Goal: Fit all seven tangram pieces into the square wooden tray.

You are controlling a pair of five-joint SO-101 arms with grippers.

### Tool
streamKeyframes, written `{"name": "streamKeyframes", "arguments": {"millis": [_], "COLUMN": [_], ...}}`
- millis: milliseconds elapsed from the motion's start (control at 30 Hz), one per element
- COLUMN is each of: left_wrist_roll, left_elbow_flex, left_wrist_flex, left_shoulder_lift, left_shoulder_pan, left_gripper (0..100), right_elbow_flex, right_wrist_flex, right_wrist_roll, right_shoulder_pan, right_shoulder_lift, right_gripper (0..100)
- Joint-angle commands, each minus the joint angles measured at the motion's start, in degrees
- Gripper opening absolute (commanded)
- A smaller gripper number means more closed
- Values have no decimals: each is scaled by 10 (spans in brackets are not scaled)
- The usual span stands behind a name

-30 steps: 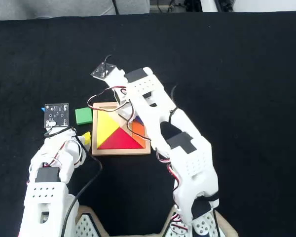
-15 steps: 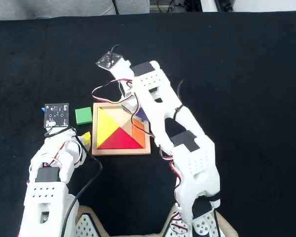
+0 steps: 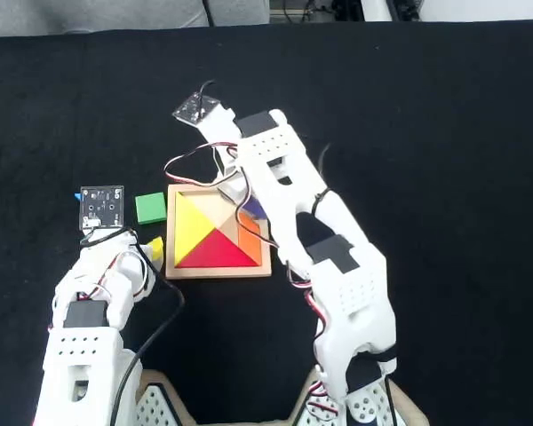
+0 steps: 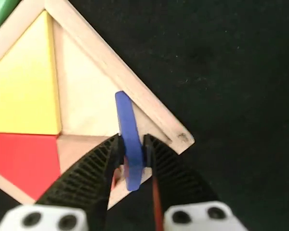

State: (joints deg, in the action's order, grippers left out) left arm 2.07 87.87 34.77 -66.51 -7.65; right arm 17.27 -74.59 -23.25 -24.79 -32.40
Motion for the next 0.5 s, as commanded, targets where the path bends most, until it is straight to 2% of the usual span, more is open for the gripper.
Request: {"name": "streamKeyframes", "arguments": {"millis": [0,233,467], "left_wrist_roll": [4,4,4], "left_elbow_flex": [-7,-7,-7], "left_wrist_flex": [-7,-7,-7], "left_shoulder_lift": [-6,-6,-6], "left_shoulder_pan": [7,7,7], "left_gripper": [223,223,223], "right_elbow_flex": [51,81,78], "right_wrist_flex": [-17,-44,-55], "right_wrist_roll": [39,108,114], "right_shoulder_pan": [8,10,-6], "right_shoulder_lift": [9,8,7], "right_gripper": [18,18,18]}}
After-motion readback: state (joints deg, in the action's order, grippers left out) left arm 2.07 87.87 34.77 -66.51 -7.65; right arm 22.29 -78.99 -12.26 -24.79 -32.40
